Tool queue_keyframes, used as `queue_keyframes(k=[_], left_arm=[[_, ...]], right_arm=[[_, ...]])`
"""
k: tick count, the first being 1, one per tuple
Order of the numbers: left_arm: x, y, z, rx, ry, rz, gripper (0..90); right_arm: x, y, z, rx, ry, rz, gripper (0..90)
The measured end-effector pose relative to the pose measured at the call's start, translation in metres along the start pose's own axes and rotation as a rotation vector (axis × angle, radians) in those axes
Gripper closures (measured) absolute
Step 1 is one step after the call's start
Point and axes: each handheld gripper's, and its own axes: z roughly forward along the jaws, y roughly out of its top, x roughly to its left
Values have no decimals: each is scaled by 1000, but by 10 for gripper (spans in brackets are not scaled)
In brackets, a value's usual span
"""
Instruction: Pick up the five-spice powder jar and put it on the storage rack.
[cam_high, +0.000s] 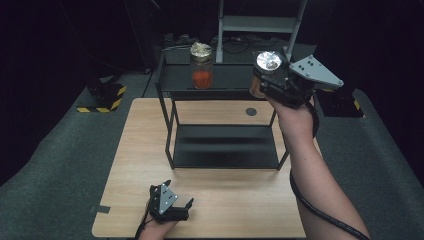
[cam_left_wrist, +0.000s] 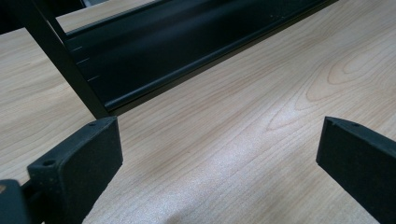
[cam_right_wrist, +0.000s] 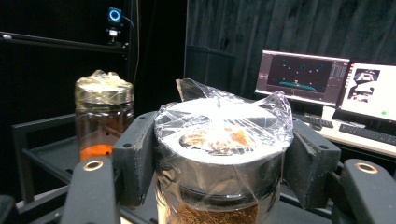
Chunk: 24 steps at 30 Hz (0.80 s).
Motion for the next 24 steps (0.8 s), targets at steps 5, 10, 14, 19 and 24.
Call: queue_keyframes(k=[5, 10, 14, 19, 24], left_arm=[[1, -1, -1, -3, -2, -8, 6], [1, -1, -1, -6, -1, -7, 6], [1, -2, -1, -8, -2, -10, 6], [2, -2, -1, -10, -3, -12, 6], [3, -2, -1, -13, -4, -16, 6]], right_arm=[[-1, 0, 11, 3, -7, 2, 341], [-3, 1, 19, 12, -14, -4, 341], [-6, 1, 27, 15, -25, -1, 340], [-8, 1, 32, 16, -32, 1, 341], [-9, 0, 39, 19, -37, 2, 340]])
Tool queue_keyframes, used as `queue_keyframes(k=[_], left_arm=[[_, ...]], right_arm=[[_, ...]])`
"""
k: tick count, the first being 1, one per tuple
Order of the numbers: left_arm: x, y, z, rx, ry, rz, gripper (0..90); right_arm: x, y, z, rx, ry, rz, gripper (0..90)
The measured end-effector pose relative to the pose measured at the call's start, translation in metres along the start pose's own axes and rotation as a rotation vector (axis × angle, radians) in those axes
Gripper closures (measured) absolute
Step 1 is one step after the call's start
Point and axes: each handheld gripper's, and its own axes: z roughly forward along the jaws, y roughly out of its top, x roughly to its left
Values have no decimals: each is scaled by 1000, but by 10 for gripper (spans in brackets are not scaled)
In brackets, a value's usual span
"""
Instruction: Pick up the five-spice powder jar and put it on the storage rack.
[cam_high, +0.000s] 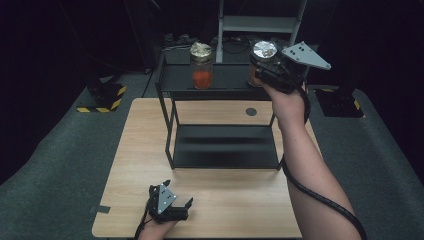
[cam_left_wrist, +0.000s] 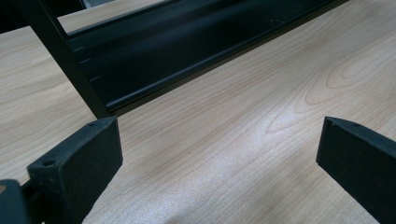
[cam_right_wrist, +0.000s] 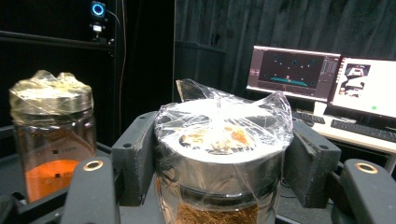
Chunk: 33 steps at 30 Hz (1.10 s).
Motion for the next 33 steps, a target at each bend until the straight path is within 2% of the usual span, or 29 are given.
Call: queue_keyframes(k=[10, 33], left_arm=[[1, 0, 0, -1, -4, -10, 6], [3, -1, -1, -2, -9, -6, 6]], right_arm=[[0, -5, 13, 15, 1, 7, 340], [-7, -9, 24, 14, 4, 53, 338]])
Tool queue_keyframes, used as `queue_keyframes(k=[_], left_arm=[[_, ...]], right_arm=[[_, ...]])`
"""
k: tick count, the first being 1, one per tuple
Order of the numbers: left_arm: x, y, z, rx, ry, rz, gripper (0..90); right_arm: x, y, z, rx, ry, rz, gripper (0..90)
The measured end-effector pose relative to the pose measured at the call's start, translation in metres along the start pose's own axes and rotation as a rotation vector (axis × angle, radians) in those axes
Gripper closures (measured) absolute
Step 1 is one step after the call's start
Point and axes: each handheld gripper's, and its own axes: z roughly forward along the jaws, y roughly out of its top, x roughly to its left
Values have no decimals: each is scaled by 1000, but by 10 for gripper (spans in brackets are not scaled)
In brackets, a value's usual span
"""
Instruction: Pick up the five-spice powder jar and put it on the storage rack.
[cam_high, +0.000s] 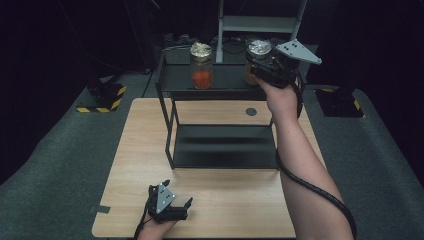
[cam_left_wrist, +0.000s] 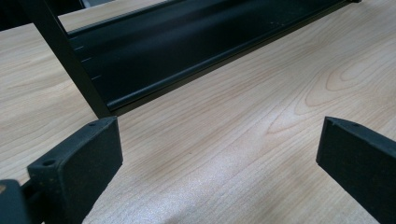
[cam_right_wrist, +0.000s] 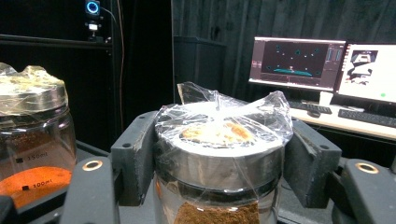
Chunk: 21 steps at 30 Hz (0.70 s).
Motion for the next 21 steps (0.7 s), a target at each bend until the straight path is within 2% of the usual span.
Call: queue_keyframes(k=[10, 14, 18, 21], left_arm=[[0, 0, 0, -2, 2, 0, 4], [1, -1, 0, -2, 1, -4, 4], [1, -1, 0, -3, 2, -2, 4], [0, 0, 0, -2, 2, 0, 4]], right_arm=[[-4, -4, 2, -8, -2, 26, 333], [-2, -3, 1, -6, -6, 18, 331], [0, -1, 1, 0, -14, 13, 297], [1, 1, 0, 4, -10, 19, 230]])
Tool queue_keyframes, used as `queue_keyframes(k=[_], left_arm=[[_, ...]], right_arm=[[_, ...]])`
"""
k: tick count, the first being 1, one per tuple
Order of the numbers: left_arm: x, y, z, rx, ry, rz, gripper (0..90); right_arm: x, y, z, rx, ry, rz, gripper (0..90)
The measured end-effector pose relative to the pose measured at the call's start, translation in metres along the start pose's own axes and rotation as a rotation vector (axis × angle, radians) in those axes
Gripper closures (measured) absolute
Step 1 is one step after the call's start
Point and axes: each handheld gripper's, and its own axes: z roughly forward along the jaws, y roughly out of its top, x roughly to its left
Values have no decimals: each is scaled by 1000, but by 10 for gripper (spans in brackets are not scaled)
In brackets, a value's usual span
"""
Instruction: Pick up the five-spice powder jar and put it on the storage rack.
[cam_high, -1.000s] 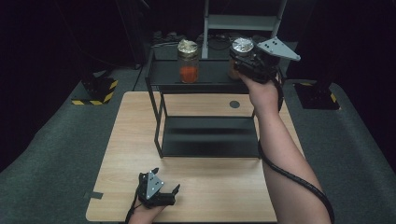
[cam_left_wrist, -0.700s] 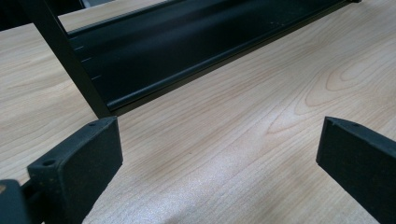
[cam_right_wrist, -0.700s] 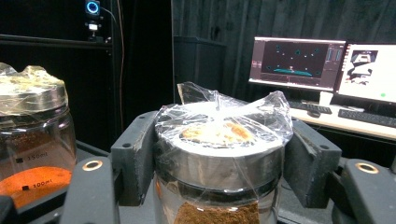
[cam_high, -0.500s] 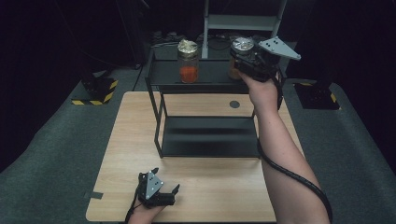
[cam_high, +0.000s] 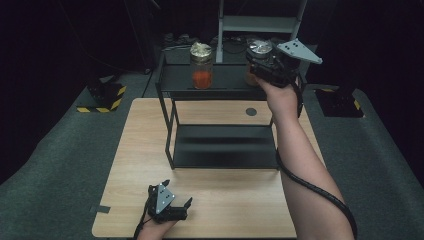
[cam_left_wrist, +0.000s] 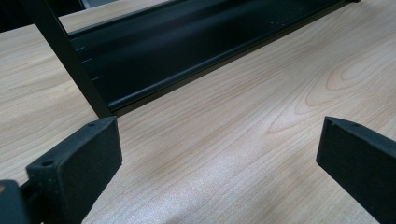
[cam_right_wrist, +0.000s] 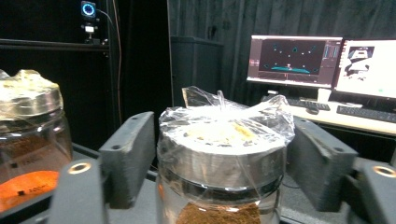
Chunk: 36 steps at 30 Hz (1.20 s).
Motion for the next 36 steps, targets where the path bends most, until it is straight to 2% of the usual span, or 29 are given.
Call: queue_keyframes(k=[4, 9, 25, 36], left_arm=[[0, 0, 0, -1, 1, 0, 4], [-1, 0, 0, 0, 2, 3, 4], [-2, 1, 0, 3, 5, 5, 4], [-3, 1, 1, 7, 9, 12, 4]], right_arm=[[6, 2, -1, 11, -21, 7, 77], [7, 0, -4, 6, -31, 13, 0], [9, -4, -20, -21, -16, 2, 0], [16, -9, -35, -36, -11, -17, 0]])
